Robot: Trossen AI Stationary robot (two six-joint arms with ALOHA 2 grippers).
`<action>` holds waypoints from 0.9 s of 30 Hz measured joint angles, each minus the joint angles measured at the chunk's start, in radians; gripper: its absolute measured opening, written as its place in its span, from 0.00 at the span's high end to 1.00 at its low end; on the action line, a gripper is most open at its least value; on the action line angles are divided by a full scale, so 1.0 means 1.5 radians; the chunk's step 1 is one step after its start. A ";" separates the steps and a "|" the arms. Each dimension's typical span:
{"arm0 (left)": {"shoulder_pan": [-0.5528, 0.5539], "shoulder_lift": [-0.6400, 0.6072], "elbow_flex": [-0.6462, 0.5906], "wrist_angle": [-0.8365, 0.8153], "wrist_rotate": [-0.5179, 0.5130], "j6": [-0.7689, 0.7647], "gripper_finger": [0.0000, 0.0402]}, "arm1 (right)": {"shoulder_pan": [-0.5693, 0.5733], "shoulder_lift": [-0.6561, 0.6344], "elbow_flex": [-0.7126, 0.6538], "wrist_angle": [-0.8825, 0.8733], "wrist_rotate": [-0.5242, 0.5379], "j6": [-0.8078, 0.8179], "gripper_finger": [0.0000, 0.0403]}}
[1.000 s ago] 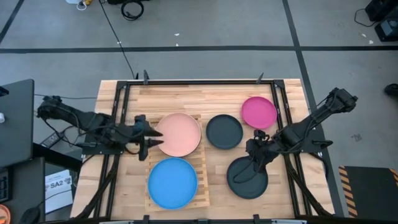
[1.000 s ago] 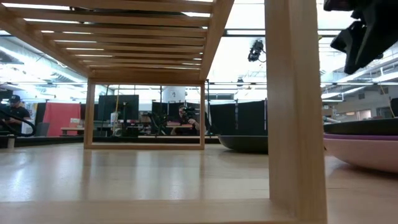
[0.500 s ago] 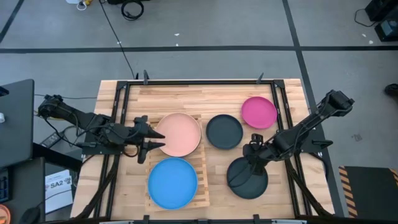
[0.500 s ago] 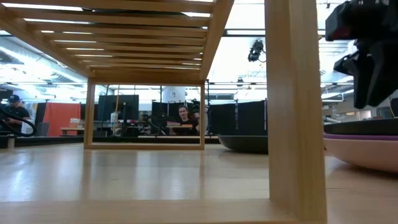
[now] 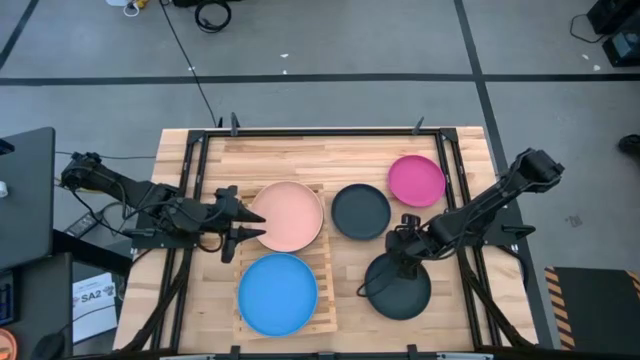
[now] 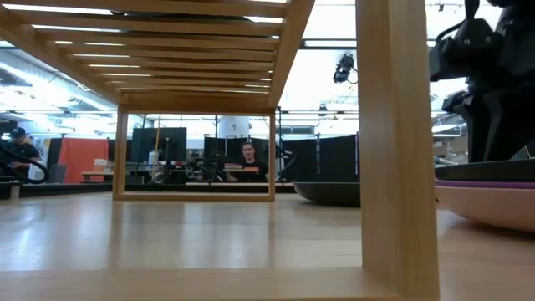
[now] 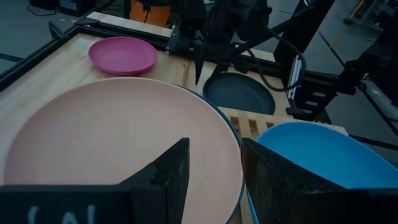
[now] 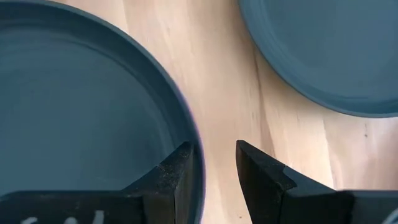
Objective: Place and stack plates onto a shelf
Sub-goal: Stack the bottom black plate on top of the blue plate on the shelf
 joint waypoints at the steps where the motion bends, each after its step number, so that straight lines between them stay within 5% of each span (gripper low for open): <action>1: 0.000 0.000 0.000 0.000 0.000 0.000 0.63 | -0.001 0.005 0.000 0.000 -0.005 0.000 0.68; 14: 0.000 0.000 0.000 0.000 0.000 0.000 0.63 | -0.008 0.037 0.000 0.006 -0.049 0.000 0.71; 27: 0.000 0.000 0.000 0.000 0.000 0.000 0.63 | -0.008 0.034 0.002 0.013 -0.054 0.002 0.93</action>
